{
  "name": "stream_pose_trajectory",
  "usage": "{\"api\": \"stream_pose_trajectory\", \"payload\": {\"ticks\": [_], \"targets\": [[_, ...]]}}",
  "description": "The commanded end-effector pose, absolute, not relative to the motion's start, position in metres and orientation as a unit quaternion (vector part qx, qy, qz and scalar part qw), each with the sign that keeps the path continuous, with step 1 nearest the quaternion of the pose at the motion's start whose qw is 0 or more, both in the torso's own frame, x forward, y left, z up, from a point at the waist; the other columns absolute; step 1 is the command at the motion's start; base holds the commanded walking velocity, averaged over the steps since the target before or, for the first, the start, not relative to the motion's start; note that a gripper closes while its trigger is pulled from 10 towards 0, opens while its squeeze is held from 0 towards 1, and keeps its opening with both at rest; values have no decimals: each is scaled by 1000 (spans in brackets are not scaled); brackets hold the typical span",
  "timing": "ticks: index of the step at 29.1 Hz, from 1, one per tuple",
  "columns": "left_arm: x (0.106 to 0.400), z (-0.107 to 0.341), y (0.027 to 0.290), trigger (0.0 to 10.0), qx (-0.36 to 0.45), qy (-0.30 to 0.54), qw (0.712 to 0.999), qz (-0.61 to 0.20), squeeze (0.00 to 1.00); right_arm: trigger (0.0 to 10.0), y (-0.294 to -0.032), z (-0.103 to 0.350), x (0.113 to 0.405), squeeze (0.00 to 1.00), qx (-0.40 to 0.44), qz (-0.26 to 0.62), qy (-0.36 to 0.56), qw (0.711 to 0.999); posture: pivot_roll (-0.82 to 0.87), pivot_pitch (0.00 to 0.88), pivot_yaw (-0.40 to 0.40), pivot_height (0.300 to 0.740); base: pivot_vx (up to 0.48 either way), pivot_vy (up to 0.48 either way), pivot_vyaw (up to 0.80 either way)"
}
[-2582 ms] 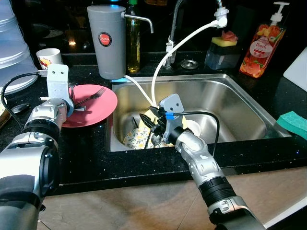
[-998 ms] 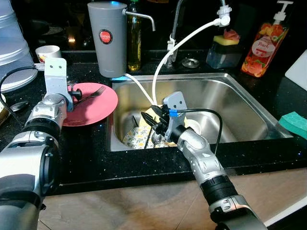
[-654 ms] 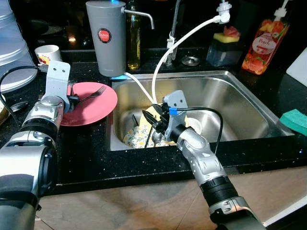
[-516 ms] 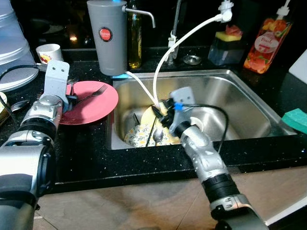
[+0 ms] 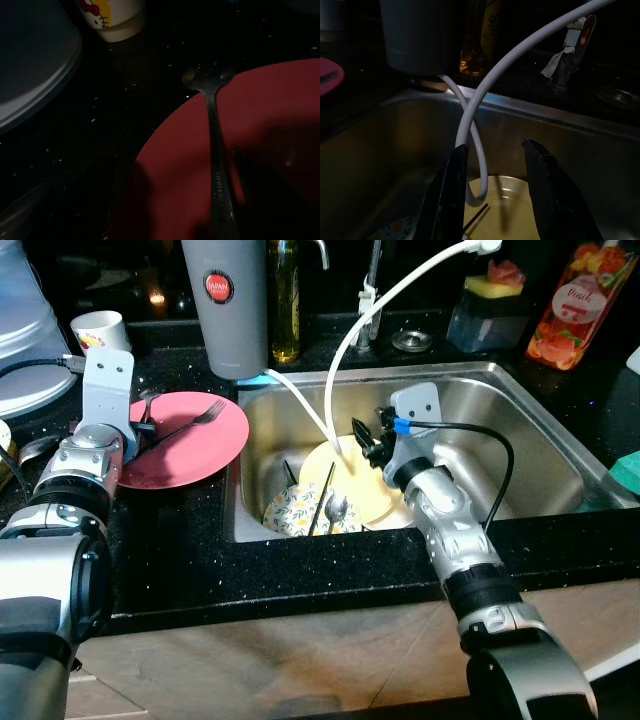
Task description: Kitchen organization
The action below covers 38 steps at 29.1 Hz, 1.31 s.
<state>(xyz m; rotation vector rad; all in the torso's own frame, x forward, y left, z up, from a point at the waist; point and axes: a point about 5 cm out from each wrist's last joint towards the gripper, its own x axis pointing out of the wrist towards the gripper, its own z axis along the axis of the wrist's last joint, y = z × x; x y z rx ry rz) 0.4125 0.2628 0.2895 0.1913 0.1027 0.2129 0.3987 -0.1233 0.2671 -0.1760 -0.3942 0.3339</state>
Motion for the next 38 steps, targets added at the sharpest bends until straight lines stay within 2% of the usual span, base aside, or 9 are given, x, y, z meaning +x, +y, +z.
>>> {"api": "stream_pose_trajectory", "payload": {"ticks": [1,2,3,4,5,6,22,36,38], "targets": [[412,274,261,9922,68,86,989,100,0,10000,-125,259,400,0,-94,167,-185,964,44,287,42,740,0,0,0],[412,273,260,9922,55,86,990,99,0,10000,-124,260,400,0,-97,168,-186,963,44,287,42,740,0,0,0],[413,273,258,7843,43,89,990,96,0,10000,-124,262,401,0,-106,173,-188,961,43,289,41,740,0,0,0],[413,273,258,7843,42,90,990,95,0,10000,-124,263,402,0,-108,175,-189,960,43,289,41,740,0,0,0],[413,271,256,314,18,97,991,91,0,10000,-123,265,403,0,-108,178,-190,959,39,292,41,740,0,0,0],[413,270,256,0,22,102,991,89,0,10000,-123,265,403,0,-108,179,-191,959,39,291,41,740,0,0,0],[410,269,266,0,77,122,984,103,0,10000,-125,269,408,0,-49,188,-187,963,44,283,35,740,0,0,0],[414,308,259,0,130,51,985,104,0,10000,-124,275,409,0,-29,188,-197,962,48,246,32,740,0,0,0],[415,321,252,0,135,24,987,89,0,10000,-125,278,410,0,-24,186,-201,961,49,235,30,740,0,0,0]]}}
